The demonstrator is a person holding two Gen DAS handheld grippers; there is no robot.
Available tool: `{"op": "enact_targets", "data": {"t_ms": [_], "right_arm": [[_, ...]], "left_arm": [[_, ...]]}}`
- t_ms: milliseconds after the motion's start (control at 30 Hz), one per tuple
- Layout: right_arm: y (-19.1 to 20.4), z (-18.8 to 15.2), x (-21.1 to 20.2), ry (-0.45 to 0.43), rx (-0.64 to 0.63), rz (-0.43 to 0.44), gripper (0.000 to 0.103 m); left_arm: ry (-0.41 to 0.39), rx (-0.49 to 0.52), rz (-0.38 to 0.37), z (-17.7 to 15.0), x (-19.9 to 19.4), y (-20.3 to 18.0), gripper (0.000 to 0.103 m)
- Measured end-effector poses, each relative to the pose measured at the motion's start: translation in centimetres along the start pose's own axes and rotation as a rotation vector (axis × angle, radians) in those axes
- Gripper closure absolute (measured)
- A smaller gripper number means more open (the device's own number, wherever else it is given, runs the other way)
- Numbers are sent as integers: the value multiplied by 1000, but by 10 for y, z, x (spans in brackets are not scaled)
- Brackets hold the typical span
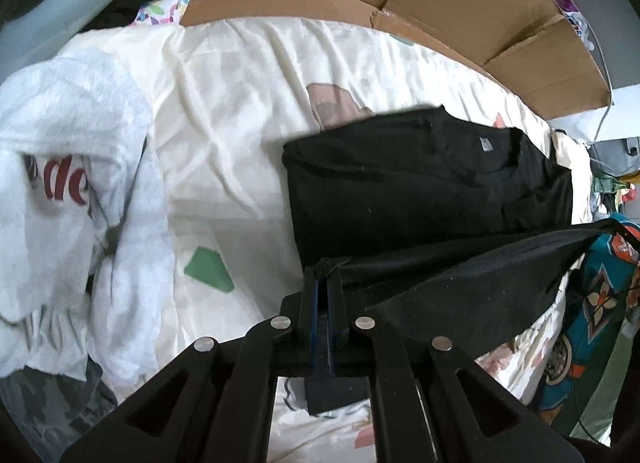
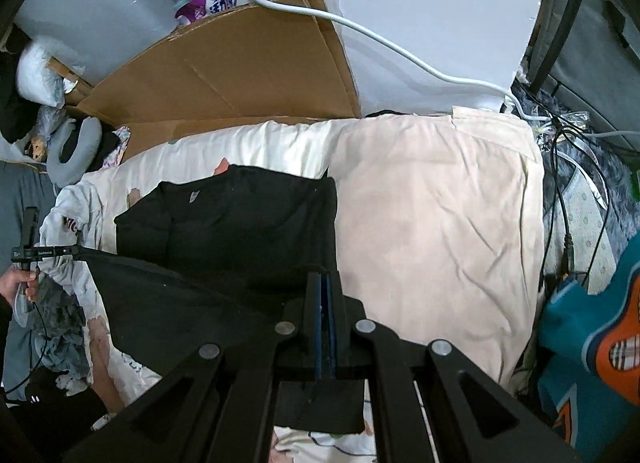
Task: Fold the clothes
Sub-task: 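Lift the hem with both grippers and carry it over toward the collar, then lower the hem onto the shirt and open both grippers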
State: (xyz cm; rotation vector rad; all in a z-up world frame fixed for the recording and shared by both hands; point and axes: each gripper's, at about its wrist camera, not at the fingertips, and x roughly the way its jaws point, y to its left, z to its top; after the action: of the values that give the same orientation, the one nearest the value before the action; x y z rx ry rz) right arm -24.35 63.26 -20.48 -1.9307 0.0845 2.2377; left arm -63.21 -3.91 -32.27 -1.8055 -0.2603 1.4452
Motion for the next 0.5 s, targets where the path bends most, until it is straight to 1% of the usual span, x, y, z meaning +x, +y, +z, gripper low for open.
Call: {"op": "enact_targets", "data": {"t_ms": [267,367,500], "right_arm": [[3,20,9,5,-20,-8,101],[4,24,13,5,-23,-8,101],[0,30,26,12,-22,-18,101]], "left_arm": [[0,-7,35,10,2,5,100],[-7,-29,41,13,2,9,100],[-10,-33,48,23,12,11,100]]}}
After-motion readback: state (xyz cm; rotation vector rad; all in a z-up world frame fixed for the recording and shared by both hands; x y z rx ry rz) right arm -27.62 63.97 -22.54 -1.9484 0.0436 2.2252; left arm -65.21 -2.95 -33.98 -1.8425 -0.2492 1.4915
